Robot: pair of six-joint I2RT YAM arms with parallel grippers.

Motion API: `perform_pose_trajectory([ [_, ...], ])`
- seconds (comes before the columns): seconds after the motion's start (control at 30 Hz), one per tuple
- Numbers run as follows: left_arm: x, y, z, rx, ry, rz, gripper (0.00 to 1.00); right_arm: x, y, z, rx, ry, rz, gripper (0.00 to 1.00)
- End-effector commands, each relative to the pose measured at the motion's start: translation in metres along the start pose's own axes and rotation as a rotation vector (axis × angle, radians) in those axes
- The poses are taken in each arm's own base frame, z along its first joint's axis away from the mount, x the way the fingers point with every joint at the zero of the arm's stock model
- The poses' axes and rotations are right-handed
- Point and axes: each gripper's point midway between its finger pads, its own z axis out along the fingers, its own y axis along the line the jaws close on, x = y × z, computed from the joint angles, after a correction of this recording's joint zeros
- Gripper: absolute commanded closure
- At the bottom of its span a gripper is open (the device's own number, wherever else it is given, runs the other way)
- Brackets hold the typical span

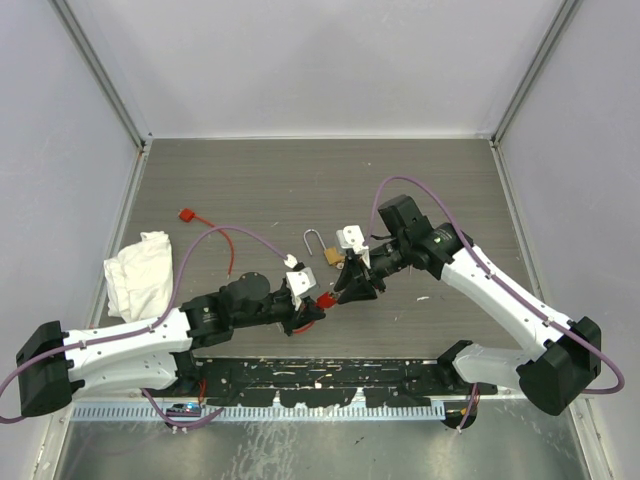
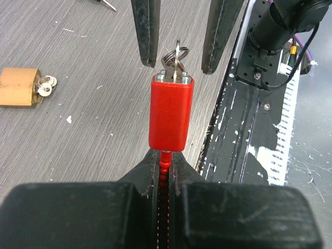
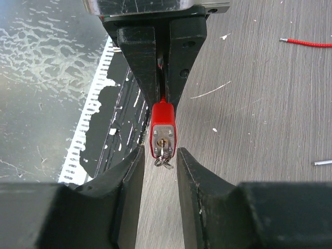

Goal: Lock with the key
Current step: Lock the lock.

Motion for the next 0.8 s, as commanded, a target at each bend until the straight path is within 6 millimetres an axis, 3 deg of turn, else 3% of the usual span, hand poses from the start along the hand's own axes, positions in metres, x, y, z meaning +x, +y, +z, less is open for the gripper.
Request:
perform_pose_trajectory([
  [0.0,-0.029,-0.007,-0.001,0.026,-0.075,0.018,1.00,-0.022,0.004,-0.007,0.001,-0.042,-0.073,0.63],
  [0.23,-0.032,-0.008,-0.001,0.029,-0.085,0.017,1.00,-0.016,0.003,-0.002,-0.007,-0.042,-0.055,0.72],
  [0.4,-0.034,-0.008,-0.002,0.029,-0.095,0.015,1.00,-0.012,-0.001,-0.001,0.007,-0.022,-0.059,0.84],
  [0.77,-0.035,-0.008,-0.005,0.027,-0.112,0.012,1.00,-0.004,-0.004,0.004,0.018,0.020,-0.070,0.78],
])
